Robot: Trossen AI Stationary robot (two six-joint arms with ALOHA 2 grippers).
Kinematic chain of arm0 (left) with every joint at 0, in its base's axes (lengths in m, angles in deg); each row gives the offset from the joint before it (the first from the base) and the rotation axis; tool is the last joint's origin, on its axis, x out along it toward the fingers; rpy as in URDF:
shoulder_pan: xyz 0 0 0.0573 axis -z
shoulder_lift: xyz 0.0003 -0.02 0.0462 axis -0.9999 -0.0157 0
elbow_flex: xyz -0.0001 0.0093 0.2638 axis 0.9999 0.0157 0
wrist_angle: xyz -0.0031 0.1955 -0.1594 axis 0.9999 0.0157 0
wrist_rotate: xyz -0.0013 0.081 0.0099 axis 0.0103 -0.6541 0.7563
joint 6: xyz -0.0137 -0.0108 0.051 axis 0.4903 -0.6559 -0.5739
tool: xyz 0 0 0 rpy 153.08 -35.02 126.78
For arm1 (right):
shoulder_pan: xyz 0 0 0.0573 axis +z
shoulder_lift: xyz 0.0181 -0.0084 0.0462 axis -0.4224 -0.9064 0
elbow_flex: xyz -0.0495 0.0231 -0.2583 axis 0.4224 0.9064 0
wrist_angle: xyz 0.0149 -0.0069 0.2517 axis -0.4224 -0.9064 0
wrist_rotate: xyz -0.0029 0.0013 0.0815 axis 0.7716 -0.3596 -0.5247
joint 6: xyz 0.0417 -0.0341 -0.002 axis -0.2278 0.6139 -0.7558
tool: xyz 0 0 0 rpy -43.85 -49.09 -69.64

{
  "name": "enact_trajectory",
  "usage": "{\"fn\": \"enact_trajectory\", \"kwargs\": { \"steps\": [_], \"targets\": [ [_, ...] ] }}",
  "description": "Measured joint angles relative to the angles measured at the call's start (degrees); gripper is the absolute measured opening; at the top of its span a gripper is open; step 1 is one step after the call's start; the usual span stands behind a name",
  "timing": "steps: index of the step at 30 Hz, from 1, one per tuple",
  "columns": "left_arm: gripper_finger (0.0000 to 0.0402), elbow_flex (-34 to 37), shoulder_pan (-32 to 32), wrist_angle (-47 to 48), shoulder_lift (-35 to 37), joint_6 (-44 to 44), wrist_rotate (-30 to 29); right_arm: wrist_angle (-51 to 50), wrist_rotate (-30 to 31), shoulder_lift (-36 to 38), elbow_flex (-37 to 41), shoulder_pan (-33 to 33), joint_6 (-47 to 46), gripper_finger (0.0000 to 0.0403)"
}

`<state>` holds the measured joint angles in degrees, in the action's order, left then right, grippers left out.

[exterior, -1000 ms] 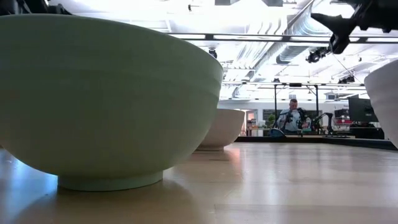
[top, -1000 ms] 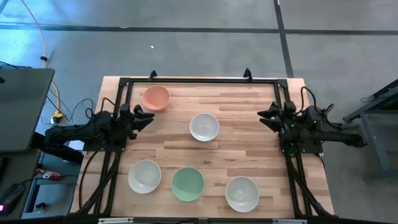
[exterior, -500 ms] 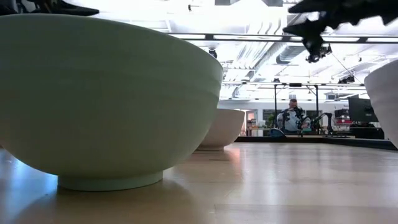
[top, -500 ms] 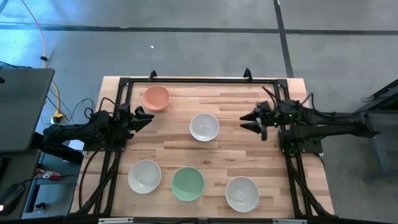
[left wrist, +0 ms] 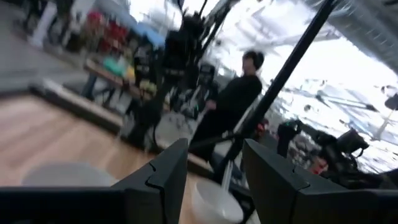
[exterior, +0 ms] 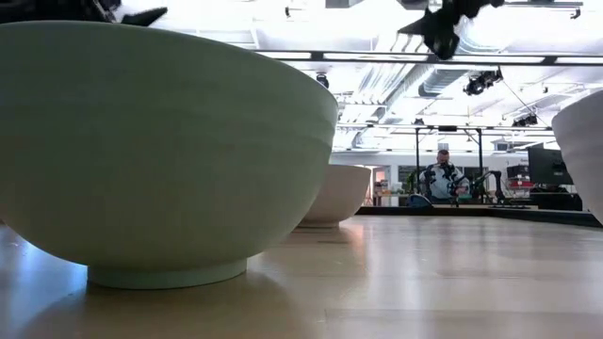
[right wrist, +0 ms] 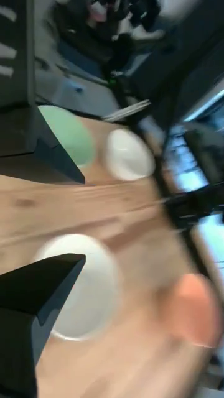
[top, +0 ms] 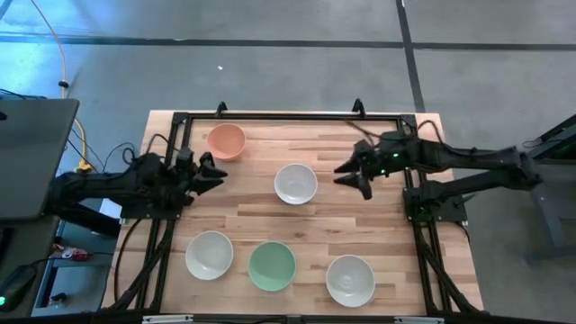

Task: Nest bowls inside each other
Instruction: Stack the bottom right white bowl on top of the top white bowl

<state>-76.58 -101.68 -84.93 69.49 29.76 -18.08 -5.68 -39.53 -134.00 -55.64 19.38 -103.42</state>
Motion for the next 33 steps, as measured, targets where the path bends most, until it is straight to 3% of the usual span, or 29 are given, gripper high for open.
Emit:
{"fn": "enact_trajectory", "kwargs": {
  "steps": [7, 15, 22, 25, 29, 33],
  "targets": [
    [0.0145, 0.0, 2.1, 0.9, -7.7, 3.8, 4.4, 1.0, -4.5, -5.0, -0.2, 3.7, -4.2, 0.0185],
    [0.0145, 0.0, 4.7, 0.9, -12.6, 3.9, 3.6, 5.4, -4.6, -6.4, -0.2, 4.2, -3.7, 0.0185],
    [0.0145, 0.0, 1.9, 0.8, -12.6, -0.1, -14.2, 11.8, -1.6, -6.4, -0.2, 4.0, -1.7, 0.0185],
    [0.0145, 0.0, -0.5, 0.6, -12.5, 2.4, -17.8, 14.1, -0.2, -6.4, -0.2, 4.0, 0.7, 0.0185],
    [0.0145, 0.0, -4.1, -3.2, -12.2, 1.9, -15.4, 19.9, -0.9, -6.4, -0.2, 4.0, 2.3, 0.0185],
    [0.0145, 0.0, -6.9, -9.2, -12.2, 1.7, -11.2, 23.5, -5.7, -6.4, -0.2, 4.0, 1.1, 0.0185]
  ]
}}
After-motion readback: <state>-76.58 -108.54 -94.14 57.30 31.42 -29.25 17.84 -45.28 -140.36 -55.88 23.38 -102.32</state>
